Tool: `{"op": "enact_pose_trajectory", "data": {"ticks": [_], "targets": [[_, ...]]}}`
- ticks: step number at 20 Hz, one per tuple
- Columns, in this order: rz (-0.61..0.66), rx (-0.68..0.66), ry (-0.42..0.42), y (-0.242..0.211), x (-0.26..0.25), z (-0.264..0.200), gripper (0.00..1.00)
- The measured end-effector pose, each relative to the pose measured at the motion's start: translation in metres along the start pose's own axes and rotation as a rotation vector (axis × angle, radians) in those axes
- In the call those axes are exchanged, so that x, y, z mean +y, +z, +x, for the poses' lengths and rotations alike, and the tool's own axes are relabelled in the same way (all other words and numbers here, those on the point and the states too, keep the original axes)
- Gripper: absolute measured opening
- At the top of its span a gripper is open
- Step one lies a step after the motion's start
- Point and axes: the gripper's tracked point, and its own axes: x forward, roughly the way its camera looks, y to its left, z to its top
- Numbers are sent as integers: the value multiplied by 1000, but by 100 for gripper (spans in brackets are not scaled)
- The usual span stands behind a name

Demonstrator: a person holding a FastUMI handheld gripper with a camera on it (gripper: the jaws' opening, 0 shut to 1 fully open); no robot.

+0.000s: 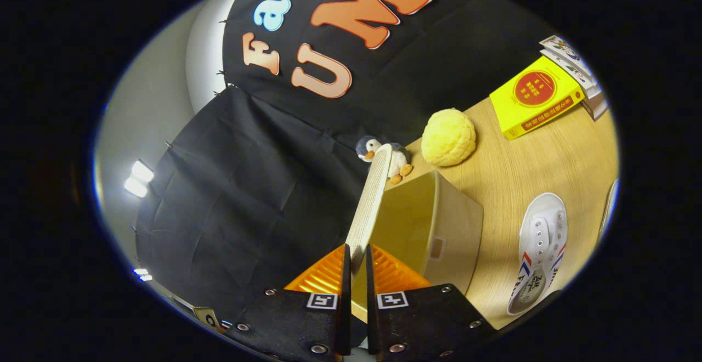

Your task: Open the storage box then place both shoes into the box .Put the left shoe in first, then the right shoe, with the right side of both shoes facing outward in a uniform manner.

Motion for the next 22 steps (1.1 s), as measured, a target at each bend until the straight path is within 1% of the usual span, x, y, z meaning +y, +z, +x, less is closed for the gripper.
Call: {"op": "enact_pose_trajectory", "data": {"ticks": [2, 6, 14, 17, 19, 20, 22], "targets": [[-32, -9, -8, 4, 15, 4, 11], [-75, -31, 5, 11, 56, 18, 11], [-139, -47, 22, 4, 123, 70, 11], [-193, -29, 5, -7, 136, 92, 17], [-223, -13, -18, -14, 141, 105, 25], [-233, -6, -24, -18, 143, 113, 40], [-258, 4, -30, -25, 148, 122, 62]]}}
